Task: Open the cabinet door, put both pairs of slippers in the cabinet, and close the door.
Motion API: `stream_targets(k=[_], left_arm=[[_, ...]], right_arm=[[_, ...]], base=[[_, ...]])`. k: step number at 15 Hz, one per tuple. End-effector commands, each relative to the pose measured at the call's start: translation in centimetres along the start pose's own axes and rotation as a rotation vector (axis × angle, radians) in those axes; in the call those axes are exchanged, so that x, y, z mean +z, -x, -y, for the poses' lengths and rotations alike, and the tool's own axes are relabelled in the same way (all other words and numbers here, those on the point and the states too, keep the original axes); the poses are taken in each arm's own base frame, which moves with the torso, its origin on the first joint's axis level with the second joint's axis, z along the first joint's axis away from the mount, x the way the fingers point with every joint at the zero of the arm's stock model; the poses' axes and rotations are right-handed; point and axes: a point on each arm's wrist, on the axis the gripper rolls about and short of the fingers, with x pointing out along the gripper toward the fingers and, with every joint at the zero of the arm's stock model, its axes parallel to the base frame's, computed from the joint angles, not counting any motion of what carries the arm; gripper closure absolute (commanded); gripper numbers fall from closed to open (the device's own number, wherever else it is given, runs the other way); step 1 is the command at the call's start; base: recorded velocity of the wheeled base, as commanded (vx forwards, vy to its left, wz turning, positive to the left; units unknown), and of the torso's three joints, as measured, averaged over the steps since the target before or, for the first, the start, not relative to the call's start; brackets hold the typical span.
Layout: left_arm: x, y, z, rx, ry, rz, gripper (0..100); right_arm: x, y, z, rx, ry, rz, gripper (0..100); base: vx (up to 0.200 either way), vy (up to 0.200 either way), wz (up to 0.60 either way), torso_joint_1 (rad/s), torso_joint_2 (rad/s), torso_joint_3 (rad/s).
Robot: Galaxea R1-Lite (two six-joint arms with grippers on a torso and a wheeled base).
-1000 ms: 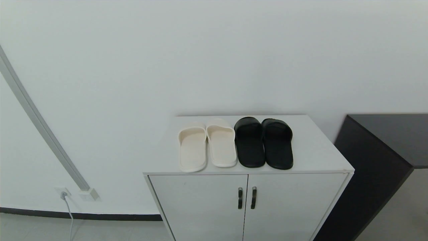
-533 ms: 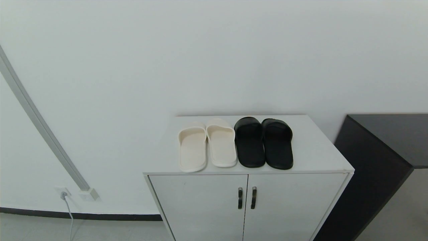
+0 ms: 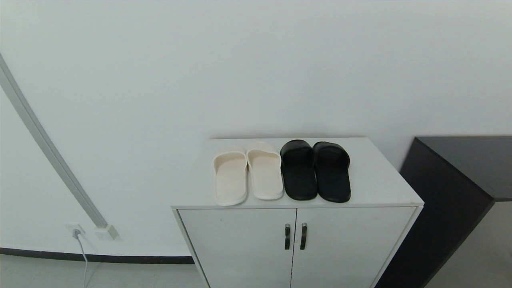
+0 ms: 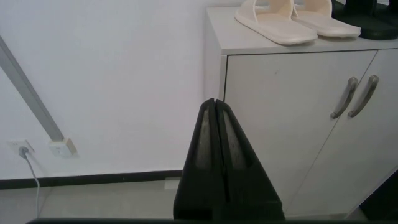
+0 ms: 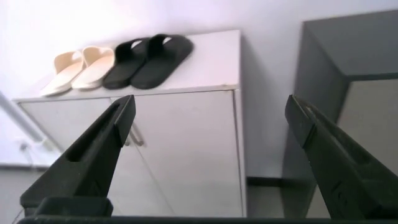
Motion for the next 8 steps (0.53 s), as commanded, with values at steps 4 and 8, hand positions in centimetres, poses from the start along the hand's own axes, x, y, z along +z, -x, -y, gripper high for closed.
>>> stream_targets(k=[4, 8], left_arm=[[0.0, 0.0, 0.0, 0.002, 0.0, -0.001, 100], [0.0, 0.0, 0.0, 0.0, 0.001, -0.001, 100]], right_arm=[[3.4, -11.3, -2.1, 0.187, 0.039, -0.221, 0], [4.5, -16.9, -8.3, 0.24, 0.033, -0.299, 0]], base=[[0.0, 0.0, 0.0, 0.0, 0.0, 0.0], [0.0, 0.0, 0.0, 0.0, 0.0, 0.0]])
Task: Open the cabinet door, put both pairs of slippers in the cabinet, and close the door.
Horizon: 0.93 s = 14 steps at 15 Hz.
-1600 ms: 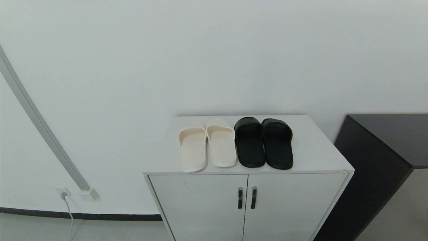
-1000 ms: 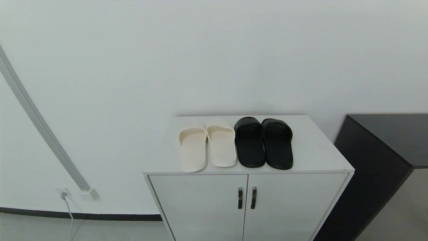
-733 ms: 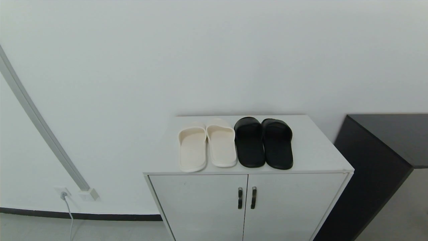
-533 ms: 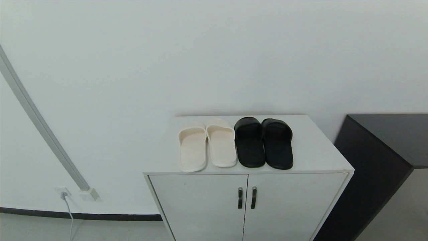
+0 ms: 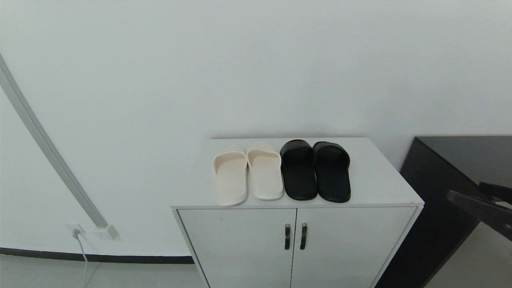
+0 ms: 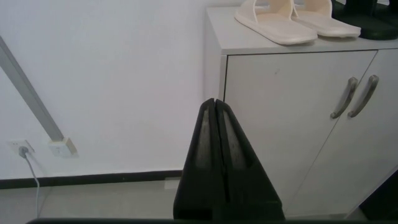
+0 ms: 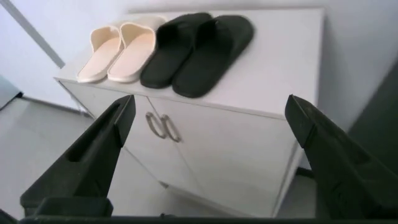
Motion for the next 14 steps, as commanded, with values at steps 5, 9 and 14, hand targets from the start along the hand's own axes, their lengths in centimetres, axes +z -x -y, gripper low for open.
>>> stream_targets(k=[5, 9, 14], left_arm=[[0.0, 0.0, 0.0, 0.002, 0.0, -0.001, 100], [0.0, 0.0, 0.0, 0.0, 0.0, -0.001, 100], [0.0, 0.0, 0.0, 0.0, 0.0, -0.001, 100]], right_arm=[[0.8, -13.5, -8.2, -0.084, 0.014, -0.075, 0], [0.6, -18.7, -10.0, -0.233, 0.025, -0.042, 0], [-0.5, -23.1, -10.9, -0.362, 0.031, -0.024, 0]], base=[[0.0, 0.0, 0.0, 0.0, 0.0, 0.0], [0.0, 0.0, 0.0, 0.0, 0.0, 0.0], [0.0, 0.0, 0.0, 0.0, 0.0, 0.0]])
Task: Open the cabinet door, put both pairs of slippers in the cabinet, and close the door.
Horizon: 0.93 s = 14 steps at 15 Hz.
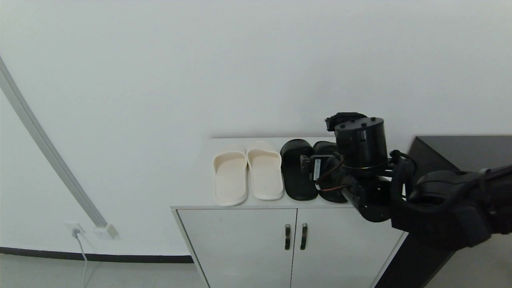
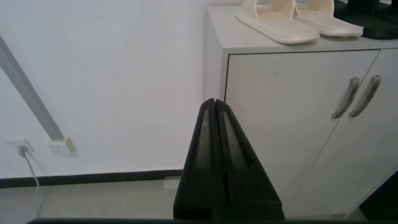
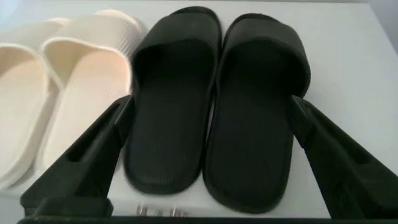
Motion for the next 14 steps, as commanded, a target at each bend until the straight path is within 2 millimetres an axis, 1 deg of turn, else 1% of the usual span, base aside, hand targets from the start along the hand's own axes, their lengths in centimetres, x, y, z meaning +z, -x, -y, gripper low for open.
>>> stream_targets(k=[1, 3, 6, 12, 14], left_arm=[[0.0, 0.0, 0.0, 0.0, 0.0, -0.001, 100], [0.0, 0.0, 0.0, 0.002, 0.0, -0.001, 100], [0.0, 0.0, 0.0, 0.002, 0.001, -0.001, 100], [0.0, 0.0, 0.0, 0.0, 0.001, -0.001, 100], [0.0, 0.0, 0.0, 0.002, 0.001, -0.001, 100]], right_arm=[[-1.7, -2.9, -1.3, -0.041, 0.022, -0.021, 0], [-2.0, -4.7, -1.8, -0.058, 0.021, -0.019, 0], [-2.3, -6.8, -2.0, -0.081, 0.02, -0.013, 0], [-2.2, -10.2, -1.0, -0.132, 0.015, -0.004, 0], [-2.4, -11.0, -0.9, -0.144, 0.019, -0.01, 0]], base=[[0.0, 0.0, 0.0, 0.0, 0.0, 0.0], [0.0, 0.0, 0.0, 0.0, 0.0, 0.0], [0.0, 0.0, 0.0, 0.0, 0.0, 0.0], [0.0, 0.0, 0.0, 0.0, 0.0, 0.0], [0.0, 0.0, 0.0, 0.0, 0.0, 0.0]])
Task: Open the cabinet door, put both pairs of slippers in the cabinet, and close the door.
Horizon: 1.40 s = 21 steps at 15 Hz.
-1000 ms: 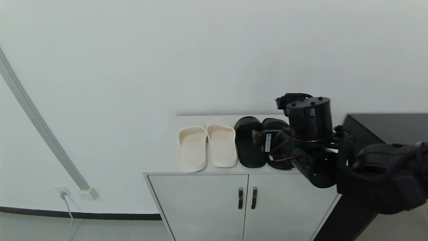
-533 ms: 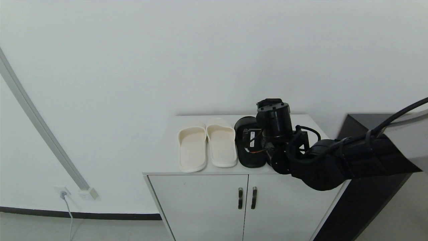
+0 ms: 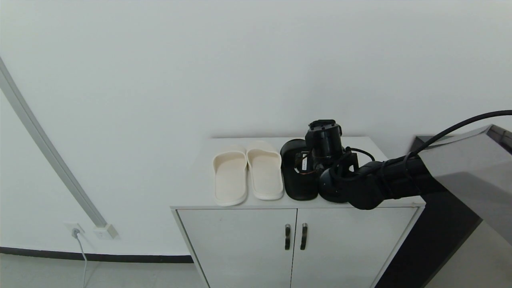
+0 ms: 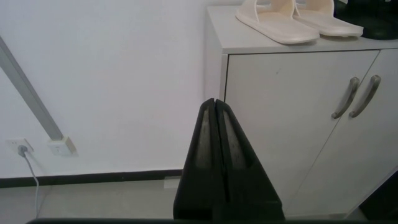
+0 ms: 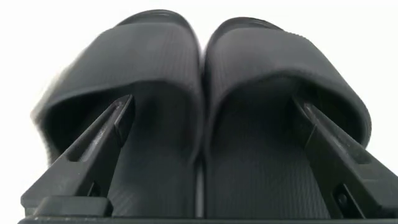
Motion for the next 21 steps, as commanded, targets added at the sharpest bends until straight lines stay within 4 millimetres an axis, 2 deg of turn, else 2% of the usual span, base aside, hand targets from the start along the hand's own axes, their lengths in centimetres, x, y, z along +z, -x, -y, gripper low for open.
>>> stream_targets(k=[1, 7, 8, 14, 17, 19, 21], left_arm=[[0.0, 0.0, 0.0, 0.0, 0.0, -0.001, 100], [0.0, 0.0, 0.0, 0.0, 0.0, -0.001, 100], [0.0, 0.0, 0.0, 0.0, 0.0, -0.001, 100], [0.0, 0.0, 0.0, 0.0, 0.0, -0.001, 100], [0.0, 0.0, 0.0, -0.001, 0.0, -0.001, 100], [0.0, 0.0, 0.0, 0.0, 0.0, -0.001, 100], [0.0, 0.0, 0.0, 0.002, 0.0, -0.001, 100]], right_arm=[[-0.3, -1.5, -0.2, -0.015, -0.005, 0.002, 0], [-0.2, -2.9, -0.5, -0.018, -0.007, 0.0, 0], [0.0, -3.0, -0.5, -0.018, -0.012, 0.006, 100], [0.2, -3.0, -0.4, -0.021, -0.008, 0.0, 100], [0.9, -2.1, -0.1, -0.02, -0.017, 0.012, 100], [2.6, 1.1, 0.4, 0.012, -0.02, 0.023, 100], [3.2, 4.4, 1.3, 0.058, 0.014, 0.012, 100]], base=[[0.0, 0.0, 0.0, 0.0, 0.0, 0.0], [0.0, 0.0, 0.0, 0.0, 0.0, 0.0], [0.0, 0.0, 0.0, 0.0, 0.0, 0.0], [0.0, 0.0, 0.0, 0.0, 0.0, 0.0], [0.0, 0.0, 0.0, 0.0, 0.0, 0.0], [0.0, 0.0, 0.0, 0.0, 0.0, 0.0], [0.0, 0.0, 0.0, 0.0, 0.0, 0.0]])
